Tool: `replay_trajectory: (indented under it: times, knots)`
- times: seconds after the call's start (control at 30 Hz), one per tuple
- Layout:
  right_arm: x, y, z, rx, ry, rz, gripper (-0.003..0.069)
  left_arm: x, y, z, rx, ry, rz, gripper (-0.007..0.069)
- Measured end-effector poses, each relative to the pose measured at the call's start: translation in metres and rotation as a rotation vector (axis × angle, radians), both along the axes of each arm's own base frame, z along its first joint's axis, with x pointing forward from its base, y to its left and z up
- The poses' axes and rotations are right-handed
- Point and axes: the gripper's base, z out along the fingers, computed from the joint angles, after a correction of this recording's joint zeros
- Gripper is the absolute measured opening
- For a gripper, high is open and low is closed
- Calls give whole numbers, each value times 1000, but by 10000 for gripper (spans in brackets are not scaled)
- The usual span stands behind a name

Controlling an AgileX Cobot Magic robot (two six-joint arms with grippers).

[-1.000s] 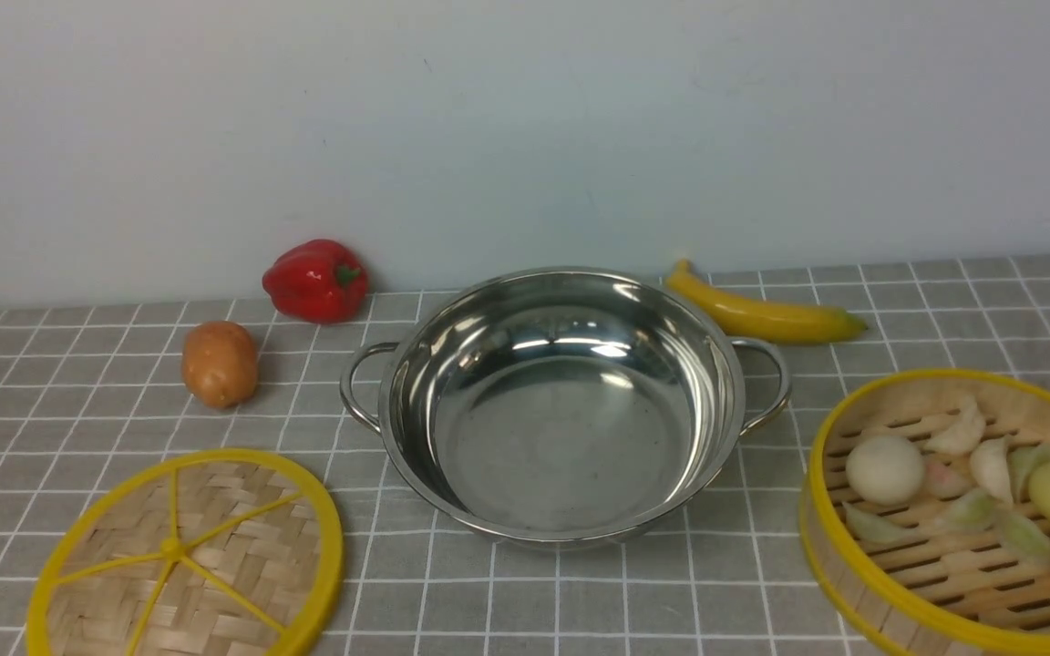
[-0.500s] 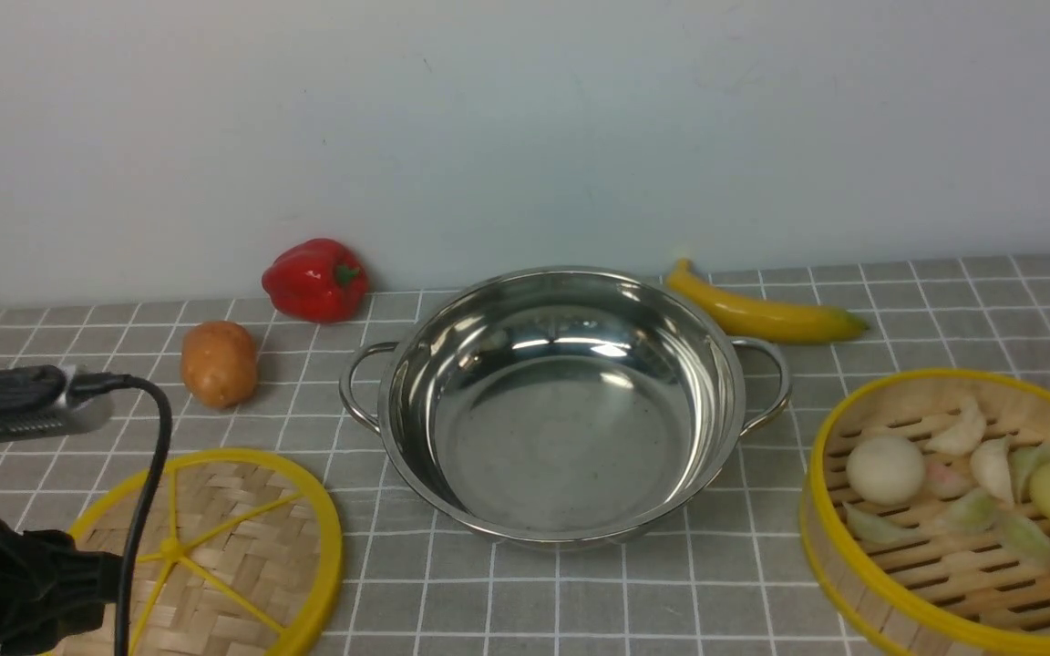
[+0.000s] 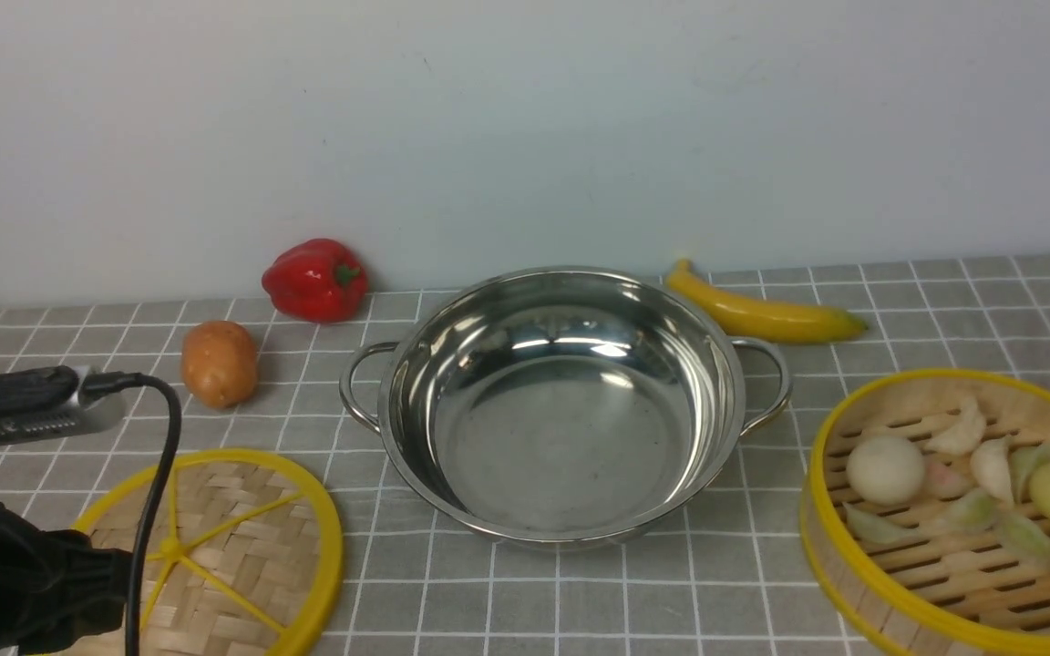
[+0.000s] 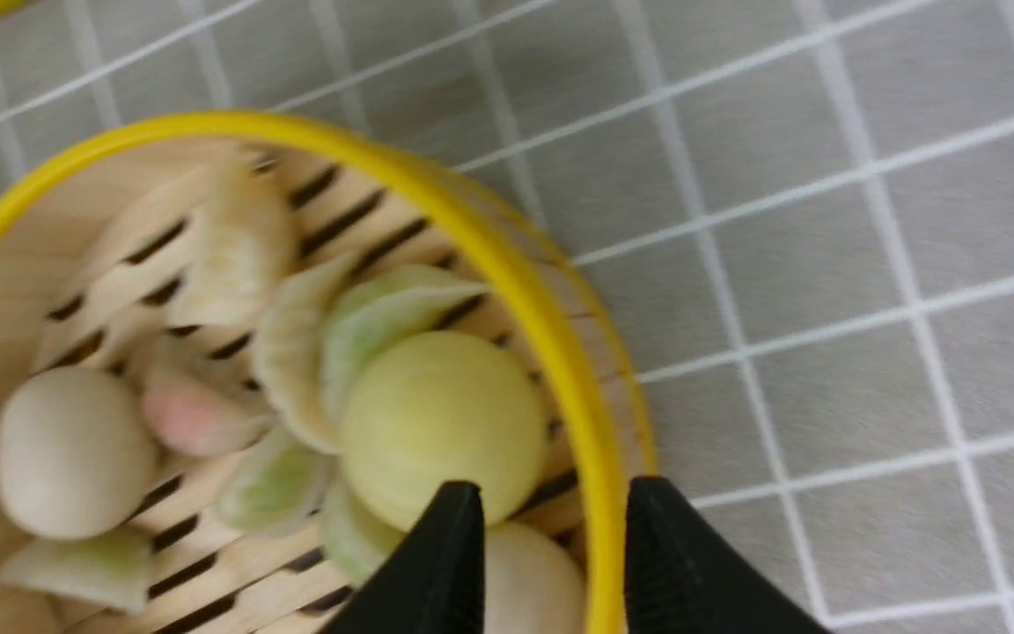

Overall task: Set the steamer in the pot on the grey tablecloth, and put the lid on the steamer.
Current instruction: 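Reach for and grasp the rim of the bamboo steamer holding the buns with the right gripper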

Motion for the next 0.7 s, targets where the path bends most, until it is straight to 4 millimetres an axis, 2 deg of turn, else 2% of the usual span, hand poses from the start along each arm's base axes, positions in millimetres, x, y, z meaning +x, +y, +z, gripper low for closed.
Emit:
replay_trajectory:
  times: [0.37, 0.6, 0.7]
  knots:
    - [8, 18, -2, -185, 32, 94, 244, 4, -2, 2, -26, -45, 15, 295]
    - [8, 19, -4, -224, 51, 95, 244, 4, -2, 2, -26, -46, 13, 295]
    - [11, 18, -11, -216, 78, 95, 244, 4, -2, 2, -26, -51, 14, 295]
